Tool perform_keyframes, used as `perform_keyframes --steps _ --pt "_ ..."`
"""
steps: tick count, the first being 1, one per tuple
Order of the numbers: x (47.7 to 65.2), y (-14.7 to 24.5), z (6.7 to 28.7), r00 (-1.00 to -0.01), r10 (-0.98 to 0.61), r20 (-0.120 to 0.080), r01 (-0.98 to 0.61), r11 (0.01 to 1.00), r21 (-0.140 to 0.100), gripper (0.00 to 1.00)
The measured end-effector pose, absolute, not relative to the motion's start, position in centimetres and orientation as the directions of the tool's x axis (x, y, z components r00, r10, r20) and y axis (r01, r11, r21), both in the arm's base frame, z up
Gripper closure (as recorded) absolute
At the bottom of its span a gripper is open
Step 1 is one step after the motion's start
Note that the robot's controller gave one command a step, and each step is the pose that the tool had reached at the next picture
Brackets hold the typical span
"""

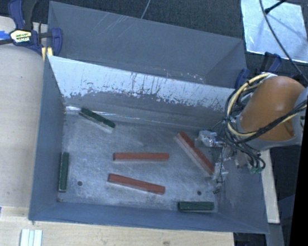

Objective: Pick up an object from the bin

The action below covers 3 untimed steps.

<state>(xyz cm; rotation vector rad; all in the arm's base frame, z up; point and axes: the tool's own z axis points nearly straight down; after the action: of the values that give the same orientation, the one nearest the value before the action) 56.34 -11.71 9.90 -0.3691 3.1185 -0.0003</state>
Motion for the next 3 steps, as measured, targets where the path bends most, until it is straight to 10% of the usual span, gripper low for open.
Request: perform_keyframes --steps 1,3 --pt "58.1 -11.3 6.9 -0.995 -0.102 -0.005 -0.102 0.995 0.000 0.00" --pt "58.9 -14.7 7.5 -0.985 -0.174 -0.005 -0.174 0.985 0.000 0.00"
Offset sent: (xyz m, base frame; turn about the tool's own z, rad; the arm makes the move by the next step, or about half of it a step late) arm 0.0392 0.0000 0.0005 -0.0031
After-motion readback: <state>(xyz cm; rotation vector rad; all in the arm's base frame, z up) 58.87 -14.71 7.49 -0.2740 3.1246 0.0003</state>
